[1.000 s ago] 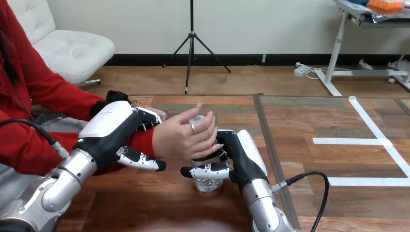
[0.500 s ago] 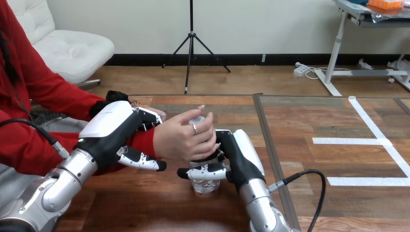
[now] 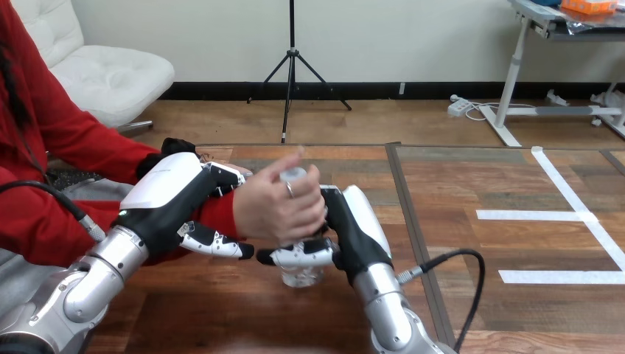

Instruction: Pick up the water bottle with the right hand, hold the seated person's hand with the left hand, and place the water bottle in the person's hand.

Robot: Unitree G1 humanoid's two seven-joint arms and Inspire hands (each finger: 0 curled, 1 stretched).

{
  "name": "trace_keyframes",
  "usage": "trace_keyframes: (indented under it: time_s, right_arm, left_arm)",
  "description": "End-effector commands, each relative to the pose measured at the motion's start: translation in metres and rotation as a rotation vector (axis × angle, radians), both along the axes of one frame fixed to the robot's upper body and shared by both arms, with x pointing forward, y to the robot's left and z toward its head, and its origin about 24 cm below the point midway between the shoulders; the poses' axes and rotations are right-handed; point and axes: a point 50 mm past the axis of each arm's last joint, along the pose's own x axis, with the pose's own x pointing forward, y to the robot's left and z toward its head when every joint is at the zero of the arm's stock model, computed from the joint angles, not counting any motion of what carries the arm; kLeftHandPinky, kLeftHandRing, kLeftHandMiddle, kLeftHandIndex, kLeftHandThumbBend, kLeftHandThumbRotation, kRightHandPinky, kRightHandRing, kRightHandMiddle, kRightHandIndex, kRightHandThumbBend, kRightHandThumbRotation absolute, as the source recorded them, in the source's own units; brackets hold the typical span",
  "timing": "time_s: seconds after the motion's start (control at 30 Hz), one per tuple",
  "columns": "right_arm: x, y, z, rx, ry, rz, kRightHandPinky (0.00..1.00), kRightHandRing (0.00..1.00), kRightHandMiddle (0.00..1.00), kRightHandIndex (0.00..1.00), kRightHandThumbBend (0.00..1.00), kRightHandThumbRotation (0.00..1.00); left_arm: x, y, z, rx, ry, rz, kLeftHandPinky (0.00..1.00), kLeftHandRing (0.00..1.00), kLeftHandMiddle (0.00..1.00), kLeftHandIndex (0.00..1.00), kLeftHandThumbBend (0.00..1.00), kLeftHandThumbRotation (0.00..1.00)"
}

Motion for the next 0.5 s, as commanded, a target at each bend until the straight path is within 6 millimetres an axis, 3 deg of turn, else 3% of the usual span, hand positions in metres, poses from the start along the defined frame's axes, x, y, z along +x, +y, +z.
trace_keyframes:
  time_s: [0.0,0.47]
  right_arm:
    - [0.0172,0.0066,0.04,0.078,-0.164,0.006,0.34,0.39,0.48,0.47,0.89,0.0]
    - [0.0169,0.0041,0.0414,0.082,-0.166,-0.001,0.33,0.39,0.48,0.48,0.89,0.0]
  left_arm:
    - [0.0059,-0.0131,0.0119,-0.035,-0.051,-0.055,0.32,0.37,0.42,0.43,0.78,0.04]
    - [0.0061,-0.0125,0.0123,-0.034,-0.058,-0.051,0.32,0.37,0.43,0.43,0.78,0.04]
